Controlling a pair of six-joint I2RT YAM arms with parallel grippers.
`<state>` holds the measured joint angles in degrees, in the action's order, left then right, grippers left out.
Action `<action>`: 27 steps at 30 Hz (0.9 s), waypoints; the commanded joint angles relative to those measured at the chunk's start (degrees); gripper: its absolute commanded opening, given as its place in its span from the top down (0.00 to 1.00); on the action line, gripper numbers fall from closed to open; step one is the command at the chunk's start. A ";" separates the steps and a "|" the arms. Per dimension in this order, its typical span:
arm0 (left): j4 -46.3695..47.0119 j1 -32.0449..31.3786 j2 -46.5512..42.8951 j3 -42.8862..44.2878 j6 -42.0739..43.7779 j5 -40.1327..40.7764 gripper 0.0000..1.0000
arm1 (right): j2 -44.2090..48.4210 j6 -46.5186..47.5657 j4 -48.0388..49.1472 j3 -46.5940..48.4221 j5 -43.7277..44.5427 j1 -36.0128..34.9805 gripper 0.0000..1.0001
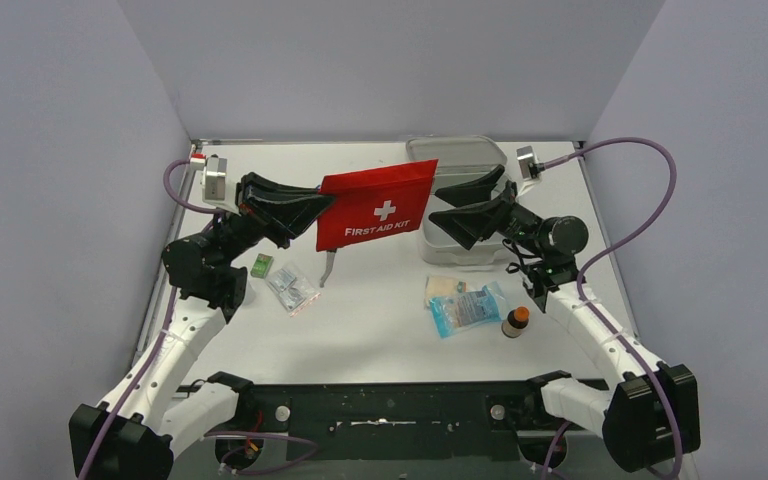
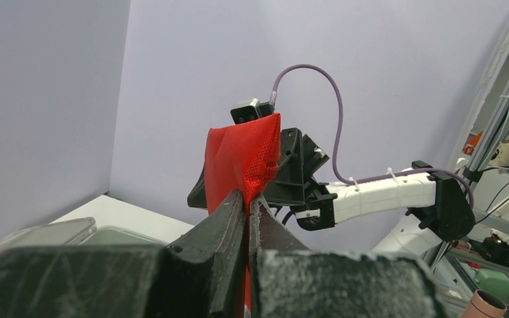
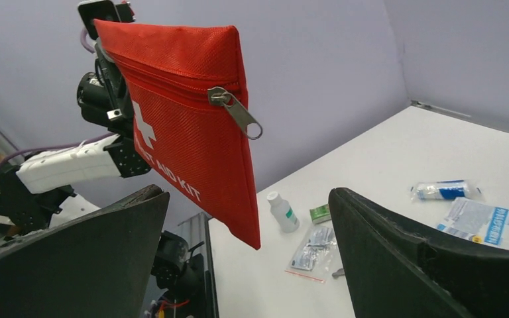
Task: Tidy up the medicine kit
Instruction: Place the medicine pouch inside the medicine box.
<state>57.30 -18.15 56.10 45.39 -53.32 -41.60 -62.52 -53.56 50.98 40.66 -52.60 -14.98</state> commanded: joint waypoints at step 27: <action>-31.57 0.49 -3.93 -0.27 25.09 9.95 0.41 | -7.93 0.35 -0.02 5.27 -0.20 -3.06 0.94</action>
<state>37.93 -17.89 53.98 41.91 -39.31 -35.16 -70.91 -57.60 58.24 44.14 -54.26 -21.85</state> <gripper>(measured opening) 0.504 0.083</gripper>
